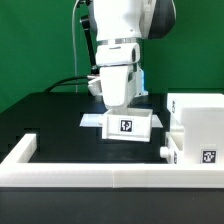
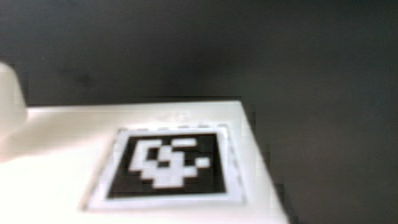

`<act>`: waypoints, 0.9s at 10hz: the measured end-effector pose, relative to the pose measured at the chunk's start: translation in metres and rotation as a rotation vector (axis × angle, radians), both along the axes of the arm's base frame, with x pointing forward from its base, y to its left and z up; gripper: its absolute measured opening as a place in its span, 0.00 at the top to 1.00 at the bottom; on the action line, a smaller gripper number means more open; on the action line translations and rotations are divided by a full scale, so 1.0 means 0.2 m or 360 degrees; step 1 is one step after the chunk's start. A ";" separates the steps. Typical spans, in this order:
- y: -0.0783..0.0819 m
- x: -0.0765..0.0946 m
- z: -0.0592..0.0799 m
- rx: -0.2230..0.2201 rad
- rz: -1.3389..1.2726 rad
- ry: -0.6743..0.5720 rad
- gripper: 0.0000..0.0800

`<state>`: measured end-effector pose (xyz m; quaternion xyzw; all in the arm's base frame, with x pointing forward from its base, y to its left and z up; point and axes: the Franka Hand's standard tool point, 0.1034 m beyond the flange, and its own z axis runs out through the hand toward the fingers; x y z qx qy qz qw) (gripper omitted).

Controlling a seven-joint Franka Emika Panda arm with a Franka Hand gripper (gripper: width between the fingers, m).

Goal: Assemble drawer

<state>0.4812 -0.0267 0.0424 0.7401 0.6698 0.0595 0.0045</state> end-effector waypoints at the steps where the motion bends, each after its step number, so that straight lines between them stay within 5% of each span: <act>1: 0.00 0.03 0.01 -0.0004 0.0031 0.0024 0.95; 5: 0.05 0.23 0.08 -0.0015 0.0077 0.0055 0.95; 9: 0.04 0.23 0.08 -0.0016 0.0075 0.0061 0.95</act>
Offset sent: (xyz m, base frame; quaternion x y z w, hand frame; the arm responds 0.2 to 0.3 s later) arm 0.0452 0.0133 0.0137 0.0253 0.0055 -0.0192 0.9995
